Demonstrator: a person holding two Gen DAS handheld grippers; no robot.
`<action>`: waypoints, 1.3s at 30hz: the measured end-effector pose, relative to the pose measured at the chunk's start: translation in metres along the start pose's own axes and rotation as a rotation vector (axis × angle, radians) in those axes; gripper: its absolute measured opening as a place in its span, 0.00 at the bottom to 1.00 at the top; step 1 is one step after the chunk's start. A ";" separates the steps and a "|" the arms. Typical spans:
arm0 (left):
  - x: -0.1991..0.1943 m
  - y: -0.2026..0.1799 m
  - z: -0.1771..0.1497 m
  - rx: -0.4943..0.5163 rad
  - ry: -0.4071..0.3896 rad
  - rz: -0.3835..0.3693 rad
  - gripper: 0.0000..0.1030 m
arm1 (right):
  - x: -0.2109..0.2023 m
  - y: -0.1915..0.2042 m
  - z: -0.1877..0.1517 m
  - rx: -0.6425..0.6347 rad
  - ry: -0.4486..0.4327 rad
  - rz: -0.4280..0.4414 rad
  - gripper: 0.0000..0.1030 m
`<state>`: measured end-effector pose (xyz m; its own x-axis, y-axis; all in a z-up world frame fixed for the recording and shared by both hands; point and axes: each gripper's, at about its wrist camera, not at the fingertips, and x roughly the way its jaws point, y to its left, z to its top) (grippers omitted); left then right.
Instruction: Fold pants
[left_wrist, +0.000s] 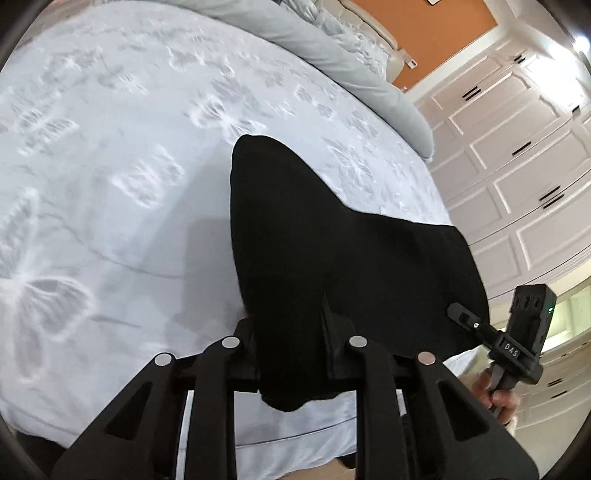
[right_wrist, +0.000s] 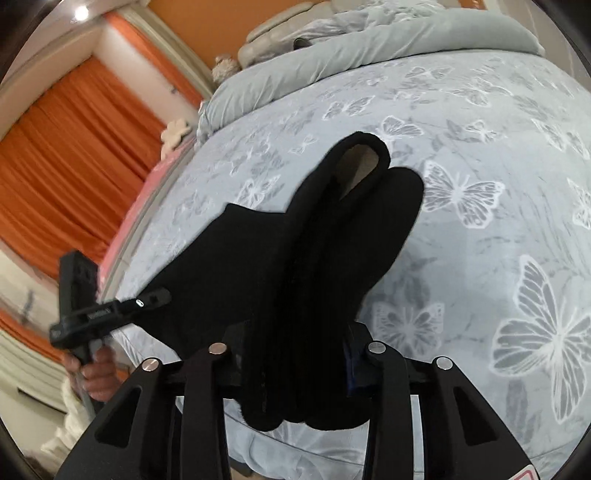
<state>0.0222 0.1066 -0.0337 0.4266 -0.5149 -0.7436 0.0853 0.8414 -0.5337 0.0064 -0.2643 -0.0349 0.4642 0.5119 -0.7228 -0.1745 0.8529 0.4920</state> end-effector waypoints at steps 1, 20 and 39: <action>0.002 0.003 -0.003 0.010 0.009 0.039 0.23 | 0.011 -0.004 -0.003 0.010 0.041 -0.005 0.42; 0.021 -0.017 0.003 0.114 -0.063 0.316 0.88 | 0.065 -0.042 0.006 0.205 0.140 -0.215 0.83; 0.054 -0.041 -0.018 0.251 -0.088 0.508 0.93 | 0.067 -0.032 0.017 0.084 0.071 -0.256 0.61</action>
<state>0.0253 0.0413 -0.0589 0.5420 -0.0290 -0.8399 0.0564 0.9984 0.0019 0.0577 -0.2590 -0.0909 0.4215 0.2896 -0.8593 0.0141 0.9454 0.3255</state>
